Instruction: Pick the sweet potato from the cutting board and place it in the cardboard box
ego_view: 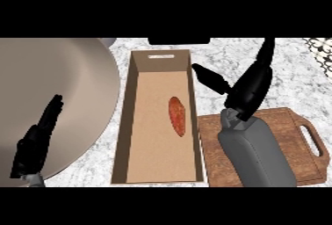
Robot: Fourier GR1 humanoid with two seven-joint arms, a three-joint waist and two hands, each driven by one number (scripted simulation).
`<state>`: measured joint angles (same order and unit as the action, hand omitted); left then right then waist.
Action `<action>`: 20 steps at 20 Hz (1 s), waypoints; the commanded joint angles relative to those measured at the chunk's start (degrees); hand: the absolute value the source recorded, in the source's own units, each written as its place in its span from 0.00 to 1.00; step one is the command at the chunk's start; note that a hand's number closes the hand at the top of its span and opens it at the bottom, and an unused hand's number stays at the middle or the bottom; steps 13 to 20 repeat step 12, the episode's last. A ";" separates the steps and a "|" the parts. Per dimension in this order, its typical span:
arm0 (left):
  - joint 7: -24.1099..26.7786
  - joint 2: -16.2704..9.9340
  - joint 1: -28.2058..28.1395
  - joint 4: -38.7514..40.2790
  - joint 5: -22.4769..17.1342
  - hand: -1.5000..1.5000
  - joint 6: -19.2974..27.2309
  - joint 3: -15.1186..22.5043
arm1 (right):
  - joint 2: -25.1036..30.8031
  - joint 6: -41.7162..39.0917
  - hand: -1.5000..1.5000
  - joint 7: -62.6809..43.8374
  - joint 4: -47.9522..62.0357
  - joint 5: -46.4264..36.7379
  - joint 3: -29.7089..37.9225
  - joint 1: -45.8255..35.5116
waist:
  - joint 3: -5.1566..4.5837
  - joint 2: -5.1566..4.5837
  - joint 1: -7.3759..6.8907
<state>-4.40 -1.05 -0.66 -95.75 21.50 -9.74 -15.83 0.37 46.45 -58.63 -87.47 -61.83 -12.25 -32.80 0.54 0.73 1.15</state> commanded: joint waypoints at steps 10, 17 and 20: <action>-0.89 0.99 -1.14 1.32 0.19 0.50 2.08 1.61 | 11.24 -3.40 0.00 1.06 -46.03 8.24 0.98 38.97 | -0.48 -0.35 0.81; 0.86 1.00 -1.65 2.58 1.01 0.50 3.38 3.24 | 12.30 -0.75 0.00 4.95 -49.15 8.69 -1.85 46.36 | -0.48 -0.45 0.50; 0.86 1.00 -1.65 2.58 1.01 0.50 3.38 3.24 | 12.30 -0.75 0.00 4.95 -49.15 8.69 -1.85 46.36 | -0.48 -0.45 0.50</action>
